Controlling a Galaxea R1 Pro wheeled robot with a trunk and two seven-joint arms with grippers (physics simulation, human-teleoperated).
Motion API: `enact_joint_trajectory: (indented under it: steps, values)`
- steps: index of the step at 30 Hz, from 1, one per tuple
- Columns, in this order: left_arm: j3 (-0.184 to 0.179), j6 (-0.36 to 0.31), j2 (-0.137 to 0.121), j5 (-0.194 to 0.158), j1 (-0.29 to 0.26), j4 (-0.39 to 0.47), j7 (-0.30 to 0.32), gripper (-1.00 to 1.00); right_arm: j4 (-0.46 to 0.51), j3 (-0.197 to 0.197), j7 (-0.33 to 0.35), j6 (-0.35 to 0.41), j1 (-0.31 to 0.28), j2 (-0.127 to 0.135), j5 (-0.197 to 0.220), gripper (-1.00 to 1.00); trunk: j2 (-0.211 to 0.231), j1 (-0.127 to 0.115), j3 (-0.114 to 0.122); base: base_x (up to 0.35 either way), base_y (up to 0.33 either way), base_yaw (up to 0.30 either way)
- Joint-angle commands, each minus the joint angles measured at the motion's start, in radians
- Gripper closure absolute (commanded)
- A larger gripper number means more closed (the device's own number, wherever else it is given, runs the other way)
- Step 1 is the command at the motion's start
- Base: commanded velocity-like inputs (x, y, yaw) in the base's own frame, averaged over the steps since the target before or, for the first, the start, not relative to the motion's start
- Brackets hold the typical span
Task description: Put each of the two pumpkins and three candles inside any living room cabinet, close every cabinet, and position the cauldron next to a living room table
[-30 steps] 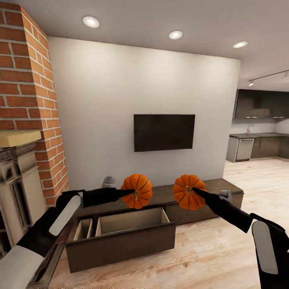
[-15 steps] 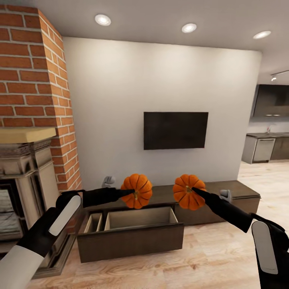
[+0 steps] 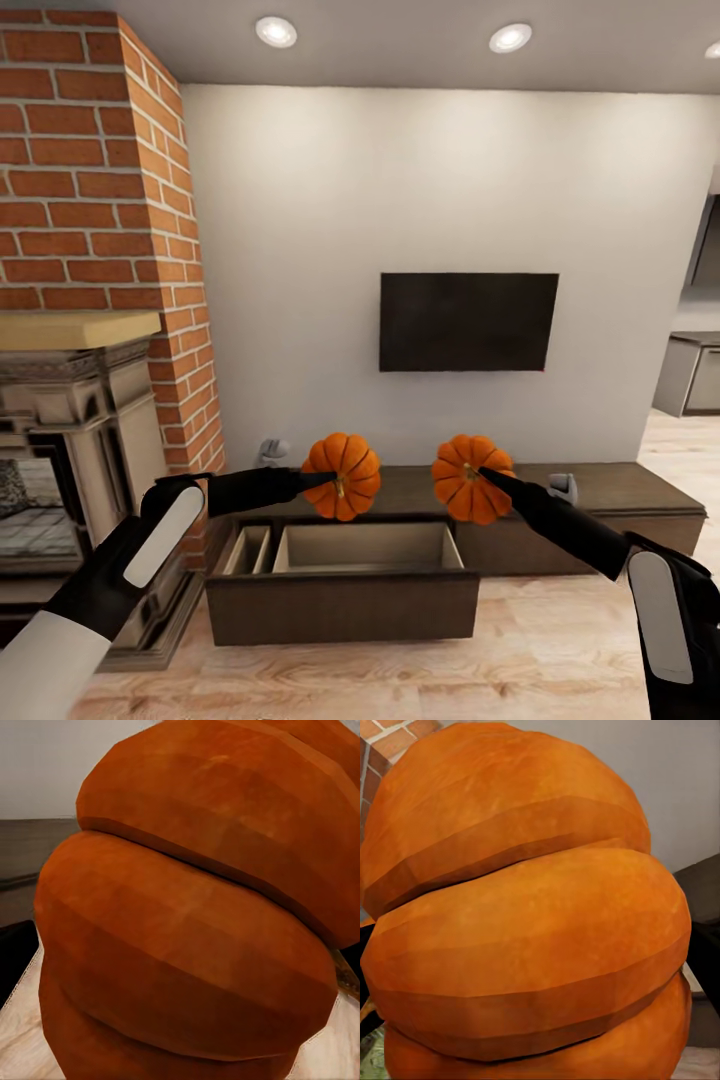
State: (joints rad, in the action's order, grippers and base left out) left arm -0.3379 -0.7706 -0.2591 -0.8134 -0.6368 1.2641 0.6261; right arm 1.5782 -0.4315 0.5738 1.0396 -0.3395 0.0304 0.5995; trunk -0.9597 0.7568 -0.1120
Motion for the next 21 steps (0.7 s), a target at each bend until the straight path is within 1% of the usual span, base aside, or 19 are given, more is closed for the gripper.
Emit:
enact_joint_trajectory:
  steps: [1, 5, 9, 15, 21]
  values:
    - [-0.001, -0.006, 0.000, -0.007, -0.001, 0.000, -0.002, 1.00, 0.001, -0.002, 0.012, 0.008, -0.001, -0.001, 0.005, 1.00, -0.001, 0.000, -0.003, 0.057, -0.031, 0.199]
    - [-0.001, -0.007, -0.001, -0.007, -0.001, 0.000, -0.002, 1.00, 0.002, -0.002, 0.011, 0.007, -0.001, -0.002, 0.005, 1.00, -0.001, 0.000, -0.007, 0.043, -0.006, 0.199]
    - [-0.001, -0.007, -0.002, -0.007, -0.001, -0.001, -0.002, 1.00, 0.004, -0.003, 0.010, 0.007, -0.001, -0.006, 0.004, 1.00, -0.001, 0.000, -0.010, 0.148, 0.098, 0.130]
    - [-0.001, -0.007, -0.003, -0.007, -0.001, 0.000, -0.002, 1.00, 0.005, -0.007, 0.009, 0.008, -0.001, -0.006, 0.005, 1.00, -0.001, 0.000, -0.011, 0.059, 0.008, 0.024]
    - [-0.001, -0.007, -0.003, -0.007, -0.001, 0.000, -0.001, 1.00, 0.005, -0.009, 0.009, 0.008, -0.001, -0.006, 0.005, 1.00, -0.001, 0.000, -0.011, 0.148, -0.127, 0.003]
